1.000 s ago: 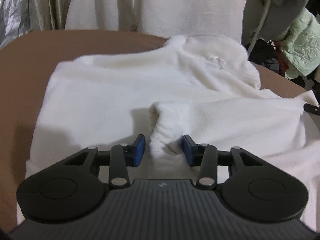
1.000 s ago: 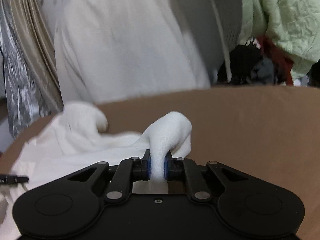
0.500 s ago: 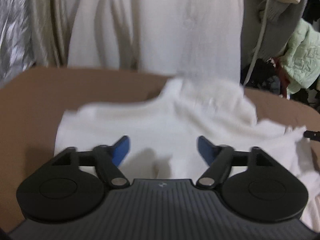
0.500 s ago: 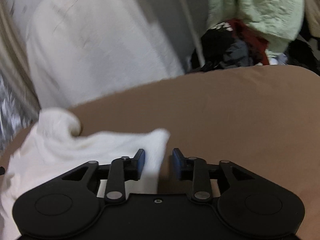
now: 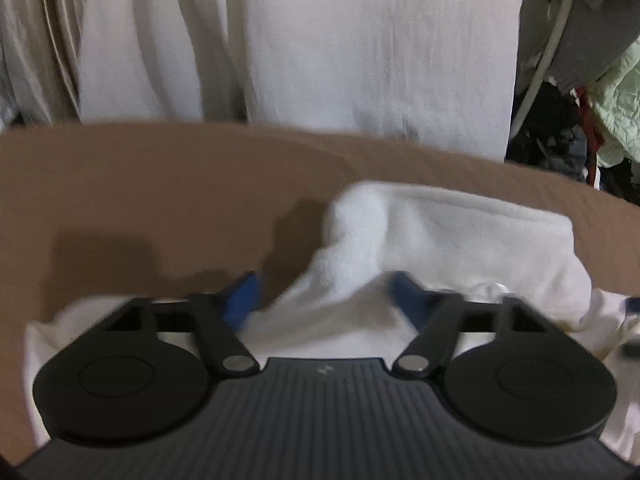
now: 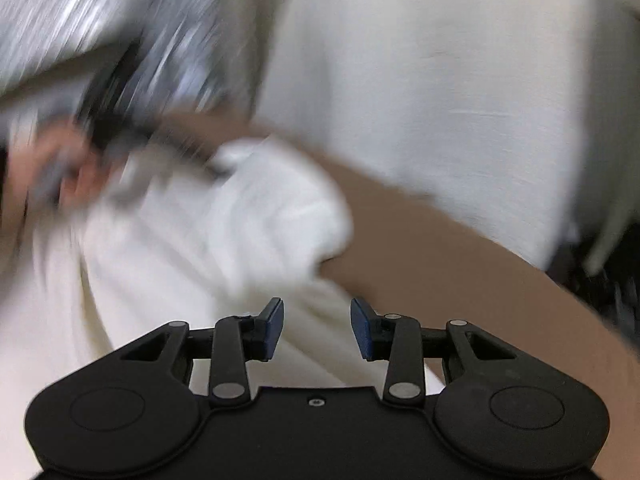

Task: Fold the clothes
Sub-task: 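Grasp the fleece hem with the left gripper while the right gripper releases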

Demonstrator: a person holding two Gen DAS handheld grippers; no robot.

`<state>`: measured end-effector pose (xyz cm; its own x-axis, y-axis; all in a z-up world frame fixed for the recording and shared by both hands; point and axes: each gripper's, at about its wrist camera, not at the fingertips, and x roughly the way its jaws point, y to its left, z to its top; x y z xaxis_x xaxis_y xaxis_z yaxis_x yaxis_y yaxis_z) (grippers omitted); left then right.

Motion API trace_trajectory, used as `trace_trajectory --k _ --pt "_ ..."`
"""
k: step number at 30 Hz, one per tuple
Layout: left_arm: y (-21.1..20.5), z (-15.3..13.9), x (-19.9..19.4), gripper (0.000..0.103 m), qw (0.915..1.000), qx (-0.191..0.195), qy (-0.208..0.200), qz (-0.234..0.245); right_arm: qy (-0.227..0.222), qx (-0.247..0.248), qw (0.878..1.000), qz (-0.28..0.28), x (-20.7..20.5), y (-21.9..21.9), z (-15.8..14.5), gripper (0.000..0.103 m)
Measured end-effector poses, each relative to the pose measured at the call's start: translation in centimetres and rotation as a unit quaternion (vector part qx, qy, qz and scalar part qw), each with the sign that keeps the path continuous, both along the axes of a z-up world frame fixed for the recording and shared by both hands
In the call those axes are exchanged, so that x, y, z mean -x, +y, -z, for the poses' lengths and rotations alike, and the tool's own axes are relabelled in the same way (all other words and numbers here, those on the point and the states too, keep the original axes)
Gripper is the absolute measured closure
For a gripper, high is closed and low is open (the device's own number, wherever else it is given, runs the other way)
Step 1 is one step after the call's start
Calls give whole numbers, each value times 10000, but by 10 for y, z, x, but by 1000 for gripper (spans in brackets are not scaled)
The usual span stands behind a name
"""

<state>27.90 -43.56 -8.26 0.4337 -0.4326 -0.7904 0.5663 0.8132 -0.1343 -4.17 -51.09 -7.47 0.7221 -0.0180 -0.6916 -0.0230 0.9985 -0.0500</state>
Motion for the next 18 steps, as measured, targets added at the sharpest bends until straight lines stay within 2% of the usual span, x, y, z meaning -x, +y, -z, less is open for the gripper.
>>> trace_trajectory --k 1,3,4,5,6,7,8,10,12,14,15,18 --pt "-4 3 -1 65 10000 -31 63 27 102 145 9998 -26 -16 4 7 51" --pt "-10 4 1 70 9999 -94 -36 63 157 198 9994 256 -43 4 18 42" --pt "-13 4 2 77 9999 -125 -86 82 184 -55 9988 446 -55 -3 25 49" --pt "-15 2 2 81 9997 -135 -155 100 208 -439 9973 545 -64 -11 29 62" --pt "-16 -4 2 84 9995 -112 -256 116 142 -775 9950 611 -66 -20 30 83" --pt "-16 -10 2 85 9993 -49 -363 123 35 -1052 9921 676 -67 -28 31 88" --pt "-14 -14 0 86 9988 57 -469 95 -240 -1103 9908 744 -63 -32 27 89" --pt "-12 -16 -4 86 9982 168 -583 -6 -603 -1291 9859 883 -55 -40 21 90" --pt "-17 -5 -12 85 9990 59 -445 -41 -532 -1579 9808 1013 -56 -50 26 89" --pt "-24 8 -13 80 9989 -211 -424 -16 -145 -1684 9753 1424 -66 -60 39 66" --pt "-27 10 -10 77 9983 -307 -504 0 -104 -1723 9729 1540 -69 -62 40 64" --pt "-20 -1 -6 57 9977 -344 -584 -91 19 -1834 9648 1885 -77 -69 43 66"
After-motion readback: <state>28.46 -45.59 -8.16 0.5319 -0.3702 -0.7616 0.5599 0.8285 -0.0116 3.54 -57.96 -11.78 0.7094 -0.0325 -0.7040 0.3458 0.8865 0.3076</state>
